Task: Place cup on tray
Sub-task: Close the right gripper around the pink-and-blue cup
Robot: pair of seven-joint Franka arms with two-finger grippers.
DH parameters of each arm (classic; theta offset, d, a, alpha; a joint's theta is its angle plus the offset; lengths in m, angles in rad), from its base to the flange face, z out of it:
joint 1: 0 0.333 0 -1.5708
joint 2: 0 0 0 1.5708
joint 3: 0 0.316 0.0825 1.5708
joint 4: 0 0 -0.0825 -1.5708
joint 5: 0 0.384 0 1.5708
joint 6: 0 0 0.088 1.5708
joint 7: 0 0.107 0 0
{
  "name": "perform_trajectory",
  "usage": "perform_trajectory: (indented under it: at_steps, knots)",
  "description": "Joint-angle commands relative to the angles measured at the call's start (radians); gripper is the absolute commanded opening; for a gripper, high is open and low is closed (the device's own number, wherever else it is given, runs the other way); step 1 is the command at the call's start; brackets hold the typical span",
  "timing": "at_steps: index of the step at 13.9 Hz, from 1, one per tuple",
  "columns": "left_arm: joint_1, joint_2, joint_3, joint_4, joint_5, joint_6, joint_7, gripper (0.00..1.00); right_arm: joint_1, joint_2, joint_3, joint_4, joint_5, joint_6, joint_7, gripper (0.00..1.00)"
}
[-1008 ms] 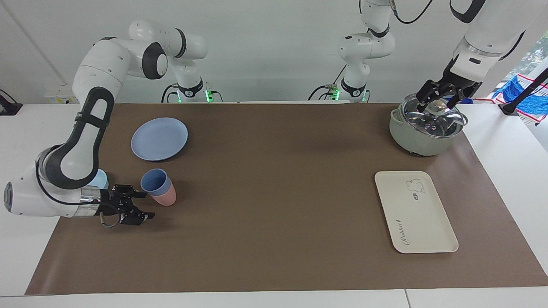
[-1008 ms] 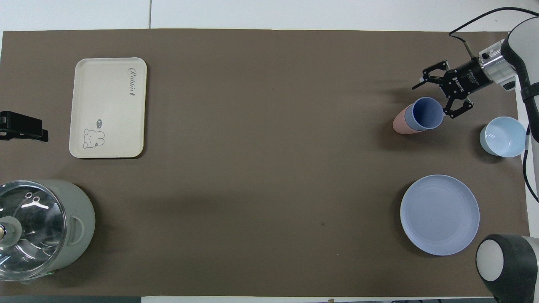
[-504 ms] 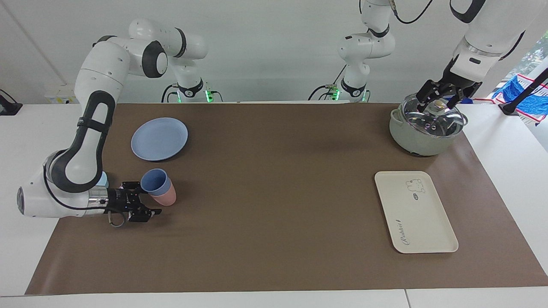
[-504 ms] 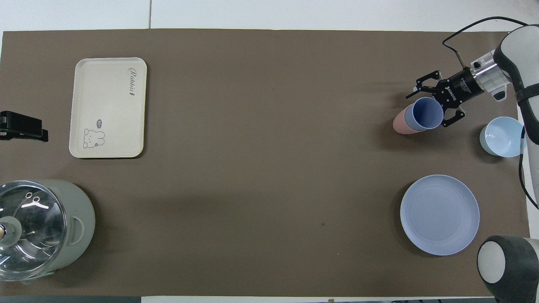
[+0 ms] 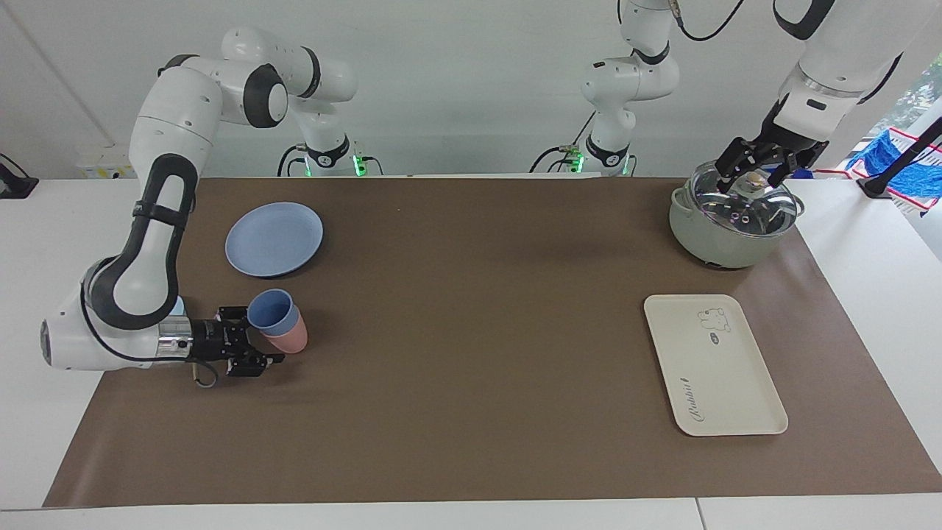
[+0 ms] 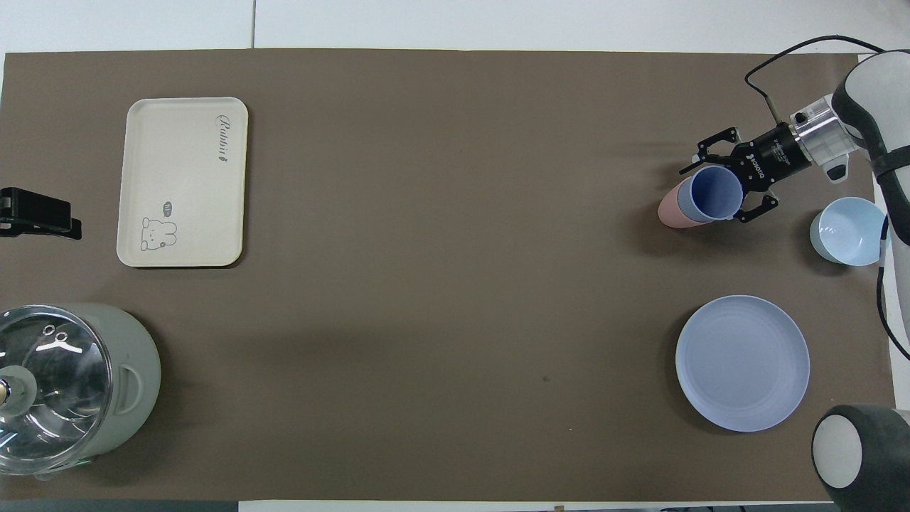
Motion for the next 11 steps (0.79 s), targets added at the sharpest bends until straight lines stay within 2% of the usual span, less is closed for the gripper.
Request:
perform_trajectory:
  at_steps: [1,5,6,7,8,11]
  knots:
    - [0.002,-0.015,0.001,-0.006,-0.009,-0.016,-0.011,1.00,-0.006,-0.050,0.010,-0.081,0.020,0.021,0.017,0.96]
    - [0.002,-0.015,0.001,-0.006,-0.009,-0.016,-0.011,1.00,-0.003,-0.076,0.010,-0.144,0.041,0.030,0.008,0.95]
    - [0.002,-0.015,0.001,-0.004,-0.009,-0.016,-0.011,1.00,-0.003,-0.081,0.010,-0.156,0.049,0.038,0.010,0.90]
    - [0.002,-0.015,0.001,-0.004,-0.009,-0.016,-0.011,1.00,-0.003,-0.090,0.010,-0.175,0.052,0.044,0.010,0.75]
    - [0.002,-0.015,0.001,-0.006,-0.009,-0.016,-0.011,1.00,-0.002,-0.098,0.010,-0.192,0.063,0.052,0.010,0.52]
    - [0.002,-0.015,0.001,-0.006,-0.009,-0.016,-0.011,1.00,0.002,-0.113,0.010,-0.213,0.103,0.058,0.022,0.00]
